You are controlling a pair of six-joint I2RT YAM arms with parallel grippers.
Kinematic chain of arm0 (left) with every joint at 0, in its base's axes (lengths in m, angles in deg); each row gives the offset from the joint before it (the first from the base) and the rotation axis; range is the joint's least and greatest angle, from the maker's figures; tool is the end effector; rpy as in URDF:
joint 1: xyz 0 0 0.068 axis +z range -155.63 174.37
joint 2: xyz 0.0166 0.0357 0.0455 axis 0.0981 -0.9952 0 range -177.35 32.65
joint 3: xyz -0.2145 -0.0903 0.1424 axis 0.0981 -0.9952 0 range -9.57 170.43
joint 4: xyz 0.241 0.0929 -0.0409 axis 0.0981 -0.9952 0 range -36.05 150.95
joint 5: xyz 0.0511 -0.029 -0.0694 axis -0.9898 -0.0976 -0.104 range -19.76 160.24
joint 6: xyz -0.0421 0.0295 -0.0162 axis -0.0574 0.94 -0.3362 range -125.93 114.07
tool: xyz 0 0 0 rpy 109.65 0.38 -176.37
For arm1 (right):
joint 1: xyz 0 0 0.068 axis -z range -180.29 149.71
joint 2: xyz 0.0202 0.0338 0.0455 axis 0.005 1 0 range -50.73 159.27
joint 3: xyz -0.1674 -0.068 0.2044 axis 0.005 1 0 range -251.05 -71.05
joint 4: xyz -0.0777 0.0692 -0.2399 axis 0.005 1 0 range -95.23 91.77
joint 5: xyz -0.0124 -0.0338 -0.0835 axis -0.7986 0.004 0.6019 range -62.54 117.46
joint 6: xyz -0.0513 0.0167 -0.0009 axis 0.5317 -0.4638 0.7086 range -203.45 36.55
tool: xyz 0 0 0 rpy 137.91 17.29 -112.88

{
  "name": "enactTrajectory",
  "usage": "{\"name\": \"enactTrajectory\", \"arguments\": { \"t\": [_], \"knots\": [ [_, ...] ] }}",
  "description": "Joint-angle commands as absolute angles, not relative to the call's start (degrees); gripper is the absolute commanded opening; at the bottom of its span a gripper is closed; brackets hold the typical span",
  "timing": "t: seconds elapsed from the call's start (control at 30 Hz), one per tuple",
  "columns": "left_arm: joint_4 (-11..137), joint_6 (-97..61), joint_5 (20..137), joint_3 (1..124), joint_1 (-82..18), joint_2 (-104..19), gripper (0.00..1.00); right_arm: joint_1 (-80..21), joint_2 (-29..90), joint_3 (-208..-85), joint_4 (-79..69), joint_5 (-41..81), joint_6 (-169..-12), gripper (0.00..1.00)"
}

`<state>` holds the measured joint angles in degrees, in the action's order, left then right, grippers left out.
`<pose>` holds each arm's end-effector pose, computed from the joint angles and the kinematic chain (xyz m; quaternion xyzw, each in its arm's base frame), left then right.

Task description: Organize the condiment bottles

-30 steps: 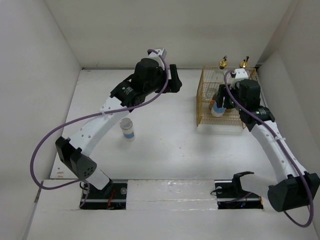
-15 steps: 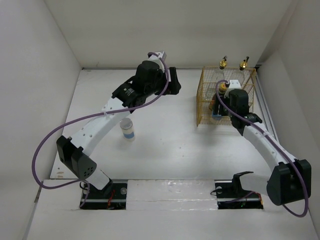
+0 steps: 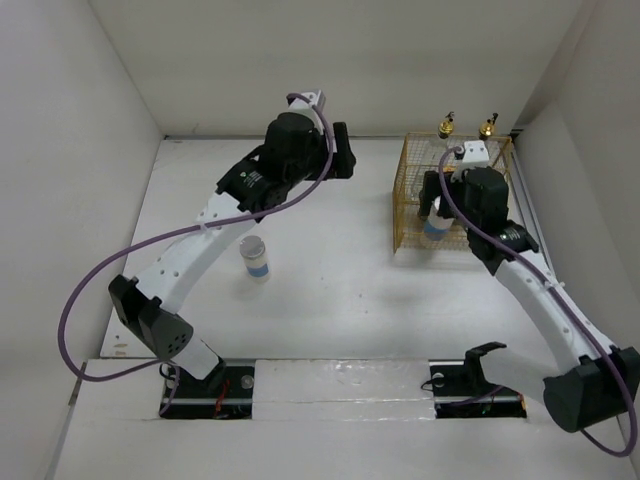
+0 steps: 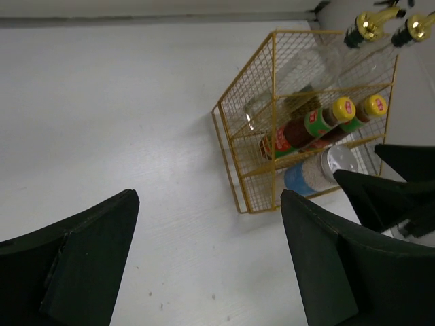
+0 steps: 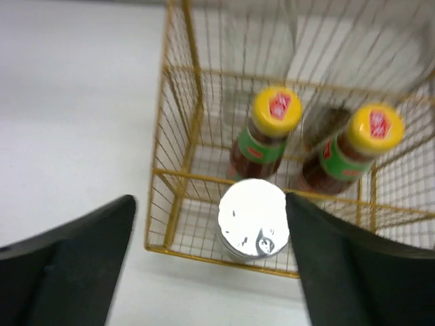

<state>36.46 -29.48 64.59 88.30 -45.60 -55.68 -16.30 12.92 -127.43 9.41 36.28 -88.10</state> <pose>0.2703 -0.2220 0.4490 0.0834 0.7883 -0.2870 0.5378 0.2466 0.0651 0.3378 -0.0390 0.8263 0.0375 0.5606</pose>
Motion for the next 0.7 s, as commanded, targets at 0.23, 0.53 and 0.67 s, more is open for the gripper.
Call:
{"name": "enactTrajectory", "arguments": {
  "t": [0.23, 0.53, 0.67],
  "knots": [
    [37.04, -27.29, 49.07, 98.88, -43.25, -46.98, 0.81, -39.29, 23.93, -134.83, -0.56, 21.49, -83.73, 0.54],
    [36.51, -26.14, 46.69, 101.17, -43.25, -45.83, 0.82, -52.74, 49.35, -152.77, 1.45, 8.83, -77.21, 1.0],
    [36.51, -26.14, 47.21, 99.95, -43.25, -45.22, 0.82, -55.22, 56.83, -158.84, 1.55, 8.83, -75.72, 1.0]
  ]
}}
